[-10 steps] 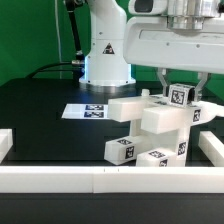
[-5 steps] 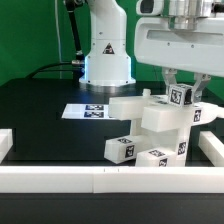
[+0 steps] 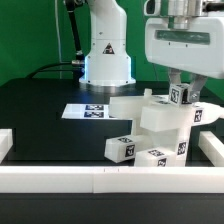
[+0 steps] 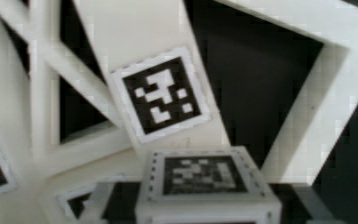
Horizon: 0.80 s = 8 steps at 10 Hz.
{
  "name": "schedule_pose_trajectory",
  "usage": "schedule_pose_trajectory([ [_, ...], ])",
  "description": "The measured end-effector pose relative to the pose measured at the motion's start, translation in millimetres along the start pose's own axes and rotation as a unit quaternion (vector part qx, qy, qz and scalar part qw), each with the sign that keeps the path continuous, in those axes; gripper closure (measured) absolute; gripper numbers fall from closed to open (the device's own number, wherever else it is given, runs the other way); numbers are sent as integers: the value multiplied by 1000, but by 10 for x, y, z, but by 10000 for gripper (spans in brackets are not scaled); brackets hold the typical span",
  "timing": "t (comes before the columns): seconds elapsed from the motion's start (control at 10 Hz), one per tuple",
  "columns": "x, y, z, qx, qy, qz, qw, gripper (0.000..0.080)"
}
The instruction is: Assemble chair
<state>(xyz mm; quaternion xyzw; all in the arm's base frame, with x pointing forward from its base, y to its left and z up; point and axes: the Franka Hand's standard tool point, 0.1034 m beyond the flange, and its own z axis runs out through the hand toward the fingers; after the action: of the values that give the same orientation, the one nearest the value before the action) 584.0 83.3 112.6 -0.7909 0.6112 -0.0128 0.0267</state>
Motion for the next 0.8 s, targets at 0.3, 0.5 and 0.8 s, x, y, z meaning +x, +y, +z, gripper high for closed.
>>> schedule_pose_trajectory([
  [0.3, -2, -5, 16, 2, -1, 60, 998, 519],
  [0.5, -4, -7, 20, 3, -1, 116, 993, 519],
  [0.8, -9, -9, 21, 3, -2, 194, 981, 519],
])
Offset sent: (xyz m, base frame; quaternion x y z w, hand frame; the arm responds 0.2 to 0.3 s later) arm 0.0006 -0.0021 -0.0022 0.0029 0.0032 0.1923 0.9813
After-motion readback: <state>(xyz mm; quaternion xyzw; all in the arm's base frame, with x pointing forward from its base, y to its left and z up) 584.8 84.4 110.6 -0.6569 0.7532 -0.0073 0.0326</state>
